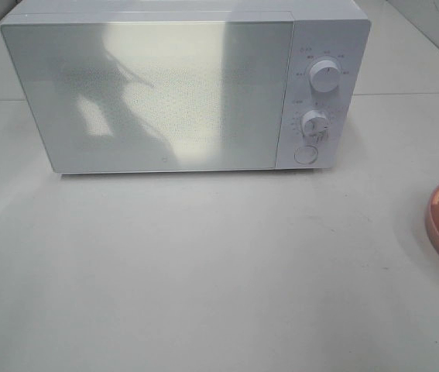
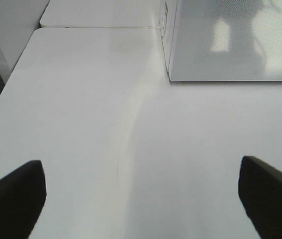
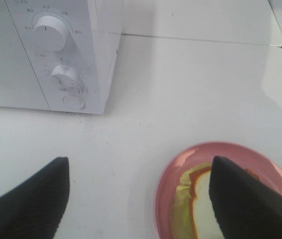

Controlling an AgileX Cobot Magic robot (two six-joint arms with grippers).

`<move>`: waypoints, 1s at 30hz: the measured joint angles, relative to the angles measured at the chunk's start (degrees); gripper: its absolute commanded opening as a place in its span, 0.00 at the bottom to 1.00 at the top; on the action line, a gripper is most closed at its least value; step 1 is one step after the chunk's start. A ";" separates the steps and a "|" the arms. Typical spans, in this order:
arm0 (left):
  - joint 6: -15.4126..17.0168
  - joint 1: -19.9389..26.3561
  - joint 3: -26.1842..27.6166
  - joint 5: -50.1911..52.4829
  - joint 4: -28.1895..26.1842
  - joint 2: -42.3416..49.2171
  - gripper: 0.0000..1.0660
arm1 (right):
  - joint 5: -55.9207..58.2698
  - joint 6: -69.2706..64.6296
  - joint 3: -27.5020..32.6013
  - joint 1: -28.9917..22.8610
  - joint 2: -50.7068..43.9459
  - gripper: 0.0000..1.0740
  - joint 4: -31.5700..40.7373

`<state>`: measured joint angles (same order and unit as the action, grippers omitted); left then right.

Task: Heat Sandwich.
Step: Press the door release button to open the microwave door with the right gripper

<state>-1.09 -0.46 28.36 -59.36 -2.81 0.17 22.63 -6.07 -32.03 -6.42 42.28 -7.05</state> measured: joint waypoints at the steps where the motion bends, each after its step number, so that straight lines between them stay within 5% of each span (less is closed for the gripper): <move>1: 0.00 0.00 0.00 0.00 0.00 0.00 0.95 | -2.92 0.00 0.00 0.00 1.66 0.70 0.00; 13: 0.00 0.00 0.00 0.00 0.00 0.00 0.95 | -19.94 -1.49 0.34 0.00 12.20 0.70 0.00; 19: 0.00 0.00 0.00 0.00 0.00 0.00 0.95 | -38.50 -1.43 5.27 0.00 18.68 0.70 0.34; 27: 0.00 0.00 0.00 0.00 0.00 0.00 0.95 | -59.13 7.10 11.40 -0.80 22.98 0.70 9.57; 30: 0.00 0.00 0.00 0.00 0.00 0.00 0.95 | -66.46 13.64 14.04 -5.39 24.47 0.70 16.50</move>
<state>-1.09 -0.46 28.36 -59.36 -2.81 0.17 -43.83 7.56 -17.99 -11.80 66.75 9.45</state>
